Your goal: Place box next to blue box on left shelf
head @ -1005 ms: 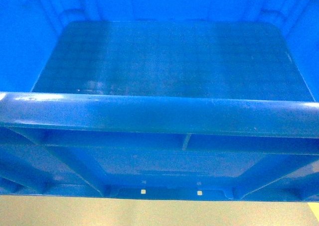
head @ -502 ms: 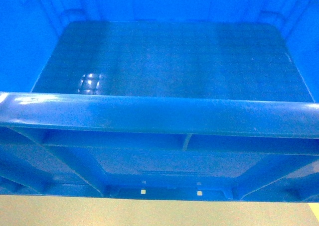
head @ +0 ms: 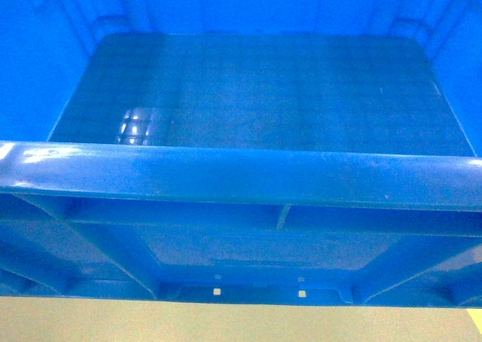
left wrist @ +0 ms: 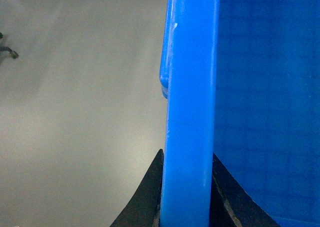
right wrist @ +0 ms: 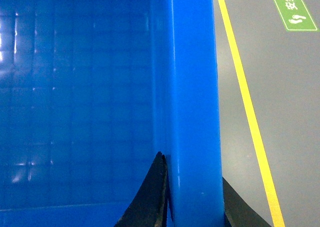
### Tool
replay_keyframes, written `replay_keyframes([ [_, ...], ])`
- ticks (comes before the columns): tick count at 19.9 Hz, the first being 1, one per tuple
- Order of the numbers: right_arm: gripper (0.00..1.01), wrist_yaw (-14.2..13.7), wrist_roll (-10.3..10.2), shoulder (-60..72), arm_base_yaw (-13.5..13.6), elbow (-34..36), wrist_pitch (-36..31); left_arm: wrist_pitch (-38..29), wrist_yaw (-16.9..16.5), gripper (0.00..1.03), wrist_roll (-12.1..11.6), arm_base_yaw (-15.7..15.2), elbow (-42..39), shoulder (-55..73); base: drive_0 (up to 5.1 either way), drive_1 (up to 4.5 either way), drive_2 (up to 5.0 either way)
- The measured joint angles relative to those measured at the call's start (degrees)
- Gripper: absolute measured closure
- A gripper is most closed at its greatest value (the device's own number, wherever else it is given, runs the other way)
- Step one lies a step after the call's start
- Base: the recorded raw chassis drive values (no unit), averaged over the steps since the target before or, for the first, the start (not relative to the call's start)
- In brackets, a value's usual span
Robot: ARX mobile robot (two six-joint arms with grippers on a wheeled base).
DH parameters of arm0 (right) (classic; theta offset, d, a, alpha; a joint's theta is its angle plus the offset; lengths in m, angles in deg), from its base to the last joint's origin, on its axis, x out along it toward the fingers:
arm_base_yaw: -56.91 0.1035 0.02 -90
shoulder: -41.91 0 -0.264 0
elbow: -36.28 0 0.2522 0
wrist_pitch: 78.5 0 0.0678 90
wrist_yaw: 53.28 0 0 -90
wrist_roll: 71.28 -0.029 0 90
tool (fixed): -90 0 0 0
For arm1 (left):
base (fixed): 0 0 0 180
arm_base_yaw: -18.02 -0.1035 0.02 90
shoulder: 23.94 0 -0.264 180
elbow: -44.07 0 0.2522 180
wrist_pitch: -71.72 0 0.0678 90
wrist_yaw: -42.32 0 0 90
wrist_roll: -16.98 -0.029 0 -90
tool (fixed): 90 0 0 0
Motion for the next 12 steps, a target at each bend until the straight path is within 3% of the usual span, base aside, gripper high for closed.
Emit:
replay_keyframes([
  [12,0.90,0.0,0.0,0.0,0.0,0.0,-0.1,0.0,0.0,0.90,0.0,0.0,0.0,0.0,0.0,4.02,-4.0],
])
